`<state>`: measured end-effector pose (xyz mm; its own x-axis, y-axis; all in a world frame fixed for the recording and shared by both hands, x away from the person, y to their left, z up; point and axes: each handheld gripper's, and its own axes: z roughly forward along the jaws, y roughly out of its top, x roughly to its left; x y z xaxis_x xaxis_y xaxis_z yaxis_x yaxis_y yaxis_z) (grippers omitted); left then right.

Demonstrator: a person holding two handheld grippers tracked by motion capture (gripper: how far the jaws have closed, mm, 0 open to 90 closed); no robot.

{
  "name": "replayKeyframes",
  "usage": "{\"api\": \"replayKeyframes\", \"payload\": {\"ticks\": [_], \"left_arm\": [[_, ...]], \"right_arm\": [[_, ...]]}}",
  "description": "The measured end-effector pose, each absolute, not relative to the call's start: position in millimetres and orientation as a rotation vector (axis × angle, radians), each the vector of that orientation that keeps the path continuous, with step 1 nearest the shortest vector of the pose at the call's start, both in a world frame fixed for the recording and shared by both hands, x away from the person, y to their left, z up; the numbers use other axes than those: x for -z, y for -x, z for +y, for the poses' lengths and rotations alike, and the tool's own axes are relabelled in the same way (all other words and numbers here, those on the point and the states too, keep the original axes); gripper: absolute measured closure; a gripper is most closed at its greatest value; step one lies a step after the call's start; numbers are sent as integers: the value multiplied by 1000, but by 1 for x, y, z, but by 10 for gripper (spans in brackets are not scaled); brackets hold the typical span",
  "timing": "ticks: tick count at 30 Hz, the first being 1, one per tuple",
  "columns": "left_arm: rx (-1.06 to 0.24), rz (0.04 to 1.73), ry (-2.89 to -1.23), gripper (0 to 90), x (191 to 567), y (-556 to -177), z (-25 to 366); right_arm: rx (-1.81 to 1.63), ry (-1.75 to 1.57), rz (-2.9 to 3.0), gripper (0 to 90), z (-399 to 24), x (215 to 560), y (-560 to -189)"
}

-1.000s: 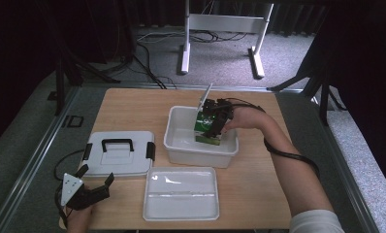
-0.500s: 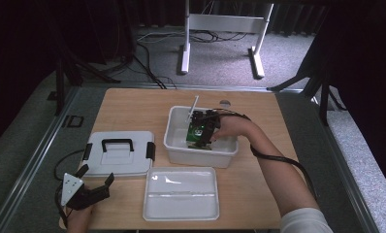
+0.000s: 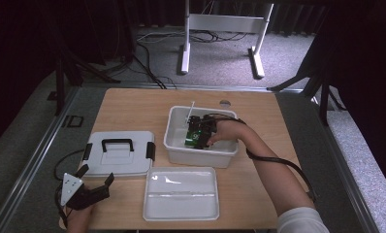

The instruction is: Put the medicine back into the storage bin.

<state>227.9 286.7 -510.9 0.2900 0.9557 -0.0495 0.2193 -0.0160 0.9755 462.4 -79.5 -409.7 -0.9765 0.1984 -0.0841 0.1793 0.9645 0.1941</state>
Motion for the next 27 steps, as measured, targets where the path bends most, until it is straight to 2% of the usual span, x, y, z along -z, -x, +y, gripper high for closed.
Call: {"api": "replayKeyframes", "payload": {"ticks": [19,23,27], "left_arm": [[-860,1143,-1482,18,511,-228,286],[-861,1145,-1482,18,511,-228,286],[-862,1145,-1485,18,511,-228,286]], "right_arm": [[-260,-355,2992,126,-87,403,-461],[-318,-380,2989,117,-91,393,-460],[-417,-385,2961,120,-97,368,-453]]}}
